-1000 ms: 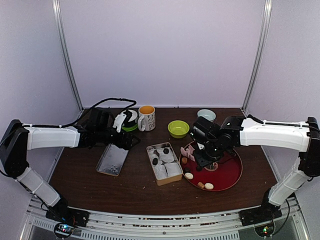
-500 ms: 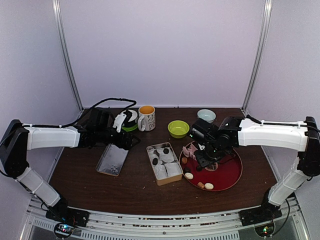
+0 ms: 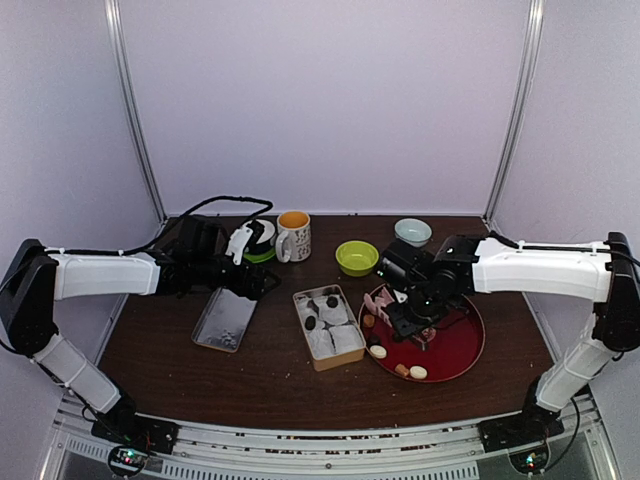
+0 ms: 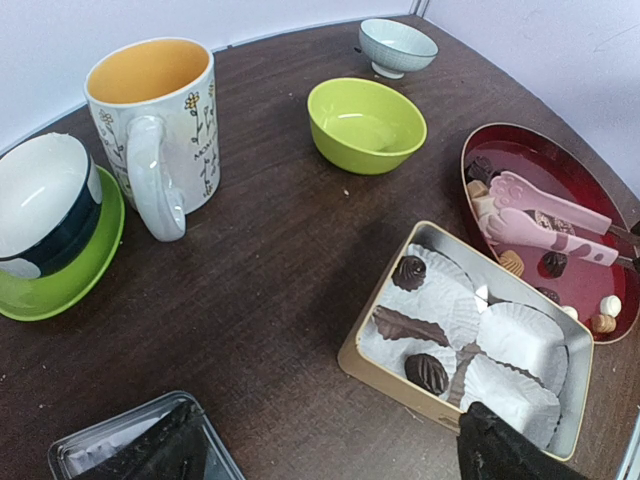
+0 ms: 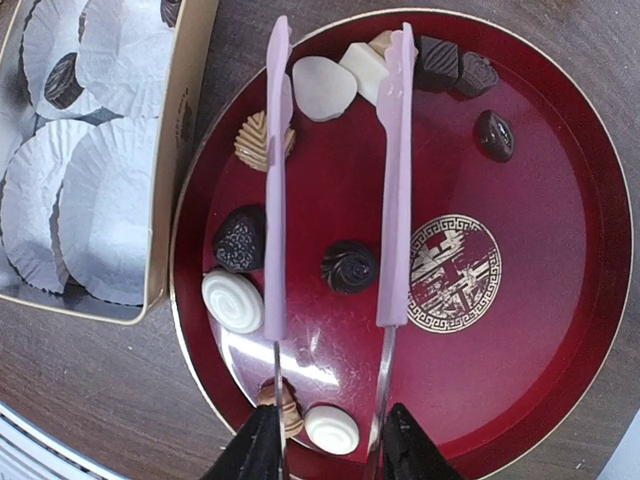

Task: Pack the chocolate

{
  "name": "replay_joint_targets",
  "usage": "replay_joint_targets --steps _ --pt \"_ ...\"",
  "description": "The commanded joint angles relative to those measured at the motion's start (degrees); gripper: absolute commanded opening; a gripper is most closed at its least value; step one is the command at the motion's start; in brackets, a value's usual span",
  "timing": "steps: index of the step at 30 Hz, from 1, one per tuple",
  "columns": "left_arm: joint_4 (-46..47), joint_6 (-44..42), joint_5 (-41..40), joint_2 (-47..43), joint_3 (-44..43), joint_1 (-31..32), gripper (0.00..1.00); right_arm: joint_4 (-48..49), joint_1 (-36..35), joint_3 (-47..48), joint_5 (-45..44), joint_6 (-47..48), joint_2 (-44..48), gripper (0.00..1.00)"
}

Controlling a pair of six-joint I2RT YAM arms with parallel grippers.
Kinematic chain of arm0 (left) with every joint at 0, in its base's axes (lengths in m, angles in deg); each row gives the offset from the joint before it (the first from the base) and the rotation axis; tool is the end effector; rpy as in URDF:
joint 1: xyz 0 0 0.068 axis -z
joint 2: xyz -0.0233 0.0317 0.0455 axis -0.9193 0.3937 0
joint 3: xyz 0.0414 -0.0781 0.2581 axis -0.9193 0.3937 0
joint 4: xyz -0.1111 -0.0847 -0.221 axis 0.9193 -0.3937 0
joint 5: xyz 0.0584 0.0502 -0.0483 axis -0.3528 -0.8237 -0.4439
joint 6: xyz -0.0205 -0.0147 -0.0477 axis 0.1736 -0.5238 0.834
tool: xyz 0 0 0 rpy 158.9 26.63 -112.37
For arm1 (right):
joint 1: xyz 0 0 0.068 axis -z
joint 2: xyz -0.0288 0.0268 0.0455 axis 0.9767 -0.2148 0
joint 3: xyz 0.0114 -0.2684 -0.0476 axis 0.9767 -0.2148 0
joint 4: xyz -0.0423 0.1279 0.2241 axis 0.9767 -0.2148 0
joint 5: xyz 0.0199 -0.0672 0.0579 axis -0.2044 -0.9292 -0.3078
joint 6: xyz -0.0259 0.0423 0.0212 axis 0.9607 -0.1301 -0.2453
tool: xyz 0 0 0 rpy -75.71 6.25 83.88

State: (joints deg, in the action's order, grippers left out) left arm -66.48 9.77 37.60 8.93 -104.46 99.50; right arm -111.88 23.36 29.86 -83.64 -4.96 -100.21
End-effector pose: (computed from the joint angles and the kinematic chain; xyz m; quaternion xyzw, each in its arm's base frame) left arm 0.2690 -0.1844 0.2159 0.2323 0.8478 -0.2851 0.3820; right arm 0.1789 0.2393 0.2387 -0.1981 0.9678 0.0362 0.1508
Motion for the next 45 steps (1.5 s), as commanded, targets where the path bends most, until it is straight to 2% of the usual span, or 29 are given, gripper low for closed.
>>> replay_joint_targets --steps 1,6,11,14,18,22,27,32,40,45 --pt "1.4 -0.6 0.7 0.1 -0.3 0.1 0.89 0.6 0.1 -0.2 1.1 0.5 -0.6 0.34" --pt "1.5 -0.6 0.7 -0.1 -0.2 0.0 0.89 0.4 0.0 -0.1 2.0 0.7 -1.0 0.33" --pt "1.5 -0.6 0.6 -0.2 -0.2 0.1 0.89 0.4 -0.3 -1.0 0.5 0.4 -0.5 0.43" --pt "1.6 -0.6 0.6 -0.2 -0.1 0.0 0.89 1.8 -0.3 -2.9 0.5 -0.2 0.7 0.45" --pt "1.7 -0.5 0.7 0.0 -0.1 0.1 0.90 9.3 -0.1 -10.1 3.4 -2.1 6.3 0.61" --pt "1.7 -0.5 0.9 0.0 -0.2 0.0 0.89 15.9 0.0 -16.0 7.4 -4.3 9.3 0.67" --pt "1.8 -0.5 0.9 -0.1 -0.1 0.1 0.89 21.0 -0.1 -19.5 9.8 -6.1 8.4 0.66" --pt "1.7 -0.5 1.0 -0.2 -0.1 0.1 0.89 22.2 -0.4 -19.5 9.8 -6.0 6.0 0.60" --pt "1.8 -0.5 0.9 -0.3 -0.1 0.1 0.89 22.3 -1.6 -18.0 5.1 -6.4 1.6 0.56" --pt "1.6 -0.6 0.8 -0.3 -0.1 0.0 0.89 22.5 -2.1 -17.1 2.0 -7.1 -1.0 0.44"
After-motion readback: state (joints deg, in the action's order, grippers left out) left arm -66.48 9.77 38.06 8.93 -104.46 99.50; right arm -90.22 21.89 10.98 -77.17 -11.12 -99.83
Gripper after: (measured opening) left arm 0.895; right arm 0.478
